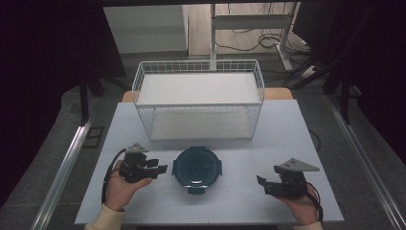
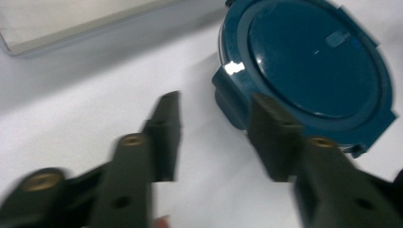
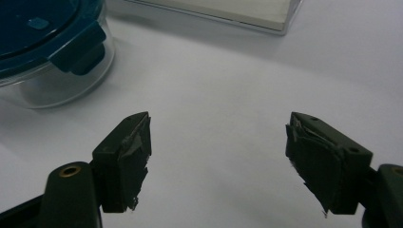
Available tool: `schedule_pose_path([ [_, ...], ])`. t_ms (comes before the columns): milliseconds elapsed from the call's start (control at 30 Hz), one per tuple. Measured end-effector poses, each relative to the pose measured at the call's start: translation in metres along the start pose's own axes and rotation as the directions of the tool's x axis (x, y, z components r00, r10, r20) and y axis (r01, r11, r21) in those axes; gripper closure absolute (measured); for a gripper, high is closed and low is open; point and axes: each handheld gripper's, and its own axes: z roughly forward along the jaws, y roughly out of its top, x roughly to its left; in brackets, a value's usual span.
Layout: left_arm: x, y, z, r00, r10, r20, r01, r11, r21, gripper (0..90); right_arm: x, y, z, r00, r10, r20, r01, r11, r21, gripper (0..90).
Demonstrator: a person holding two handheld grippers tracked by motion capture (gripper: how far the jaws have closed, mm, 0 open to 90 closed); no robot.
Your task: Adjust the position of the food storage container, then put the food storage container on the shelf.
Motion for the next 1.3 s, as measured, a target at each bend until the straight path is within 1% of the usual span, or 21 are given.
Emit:
schedule_pose_path([
  [100,0.0,-0.001,-0.006,0.9997,-0.021,0.007,0.022,0.9994,-0.028,37.9,0.002,0.001,-0.001,1.0,-0.006,-0.003,0.006,1.0,-0.005,23.0],
  [167,-0.001,-0.001,-0.01,0.9997,-0.021,0.008,0.021,0.999,-0.038,34.2,0.002,0.001,-0.001,1.0,-0.007,-0.004,0.007,1.0,-0.008,22.9],
  [233,-0.003,-0.002,-0.012,0.9998,-0.02,0.009,0.02,0.9987,-0.048,32.5,0.001,0.001,-0.001,1.0,-0.007,-0.005,0.007,1.0,-0.008,22.9],
  [400,-0.005,-0.003,-0.011,0.9997,-0.025,-0.002,0.025,0.9986,-0.047,28.5,0.001,0.002,-0.001,0.9999,0.006,-0.016,-0.006,1.0,-0.011,22.9],
  [600,-0.005,-0.003,-0.01,0.9991,-0.04,0.017,0.04,0.9981,-0.046,26.2,0.004,0.005,-0.002,0.9967,0.05,-0.063,-0.052,0.998,-0.027,22.0],
  [733,-0.004,-0.002,-0.009,0.9983,-0.052,0.028,0.053,0.9975,-0.047,24.6,0.01,0.009,0.0,0.9902,0.082,-0.113,-0.087,0.996,-0.036,21.5],
  [900,-0.004,0.001,-0.009,0.9962,-0.066,0.057,0.069,0.9963,-0.051,22.2,0.021,0.019,0.004,0.9823,0.097,-0.161,-0.105,0.993,-0.045,20.3],
  [1000,-0.002,0.006,-0.007,0.9937,-0.079,0.079,0.083,0.9952,-0.051,20.3,0.027,0.027,0.006,0.976,0.117,-0.184,-0.129,0.99,-0.056,20.1],
  [1100,-0.001,0.011,-0.005,0.9906,-0.094,0.1,0.099,0.9938,-0.05,18.4,0.036,0.035,0.011,0.9722,0.124,-0.198,-0.138,0.989,-0.058,19.9],
  [1233,0.0,0.015,-0.001,0.9852,-0.107,0.133,0.114,0.9924,-0.047,17.0,0.045,0.045,0.019,0.9649,0.141,-0.222,-0.154,0.987,-0.044,18.8],
  [1300,0.001,0.016,0.001,0.983,-0.112,0.145,0.12,0.9918,-0.044,16.8,0.05,0.05,0.024,0.9592,0.154,-0.237,-0.166,0.986,-0.032,17.8],
])
